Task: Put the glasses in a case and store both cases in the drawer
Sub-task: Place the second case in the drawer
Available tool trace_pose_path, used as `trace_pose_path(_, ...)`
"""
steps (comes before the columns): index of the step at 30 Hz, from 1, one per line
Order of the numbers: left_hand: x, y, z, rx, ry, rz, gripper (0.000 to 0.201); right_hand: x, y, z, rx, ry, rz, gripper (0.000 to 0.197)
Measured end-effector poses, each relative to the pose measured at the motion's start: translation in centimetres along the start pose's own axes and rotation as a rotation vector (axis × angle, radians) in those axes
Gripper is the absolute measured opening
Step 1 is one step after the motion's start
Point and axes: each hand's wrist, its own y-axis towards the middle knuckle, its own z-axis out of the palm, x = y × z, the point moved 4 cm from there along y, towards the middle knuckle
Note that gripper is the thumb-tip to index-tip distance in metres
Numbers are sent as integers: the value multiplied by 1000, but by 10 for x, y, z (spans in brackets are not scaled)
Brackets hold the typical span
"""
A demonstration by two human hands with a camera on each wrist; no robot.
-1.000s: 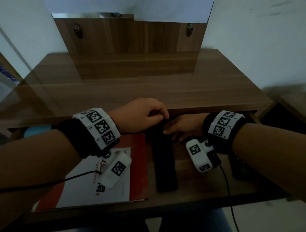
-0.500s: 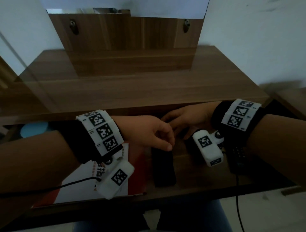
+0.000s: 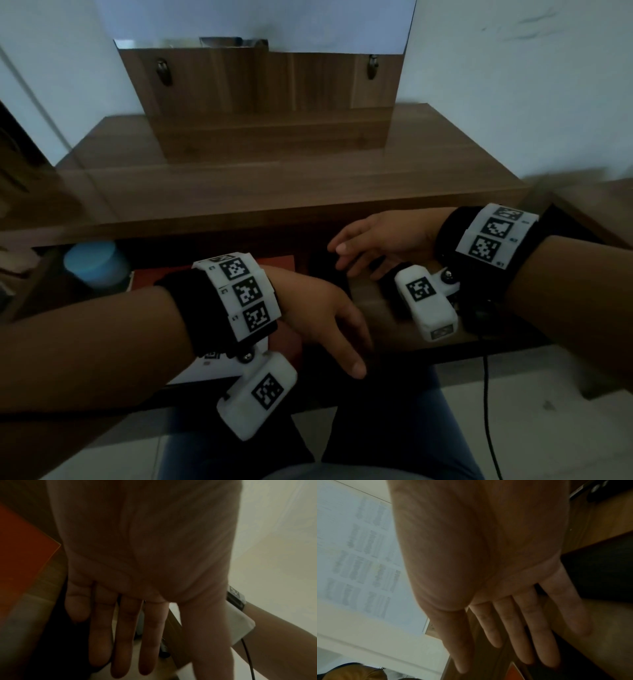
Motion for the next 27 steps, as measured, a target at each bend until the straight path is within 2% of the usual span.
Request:
trace_pose_path(4,-3,-3,10,-11,44,-8,49,-5,-8,16,34,-9,-15,37)
trace_pose_path(13,-5,-9,14,-70,67,-10,43,-12,-17,32,87,8,-25,37)
trace_pose_path(22,2,-6,6,-115,33,-20,47,-14,-16,31,62,-14,-57,30)
trace_pose_path(27,11,-5,-4,-206,26,-35,43,-15,-10,27,-52,-49,-96,24)
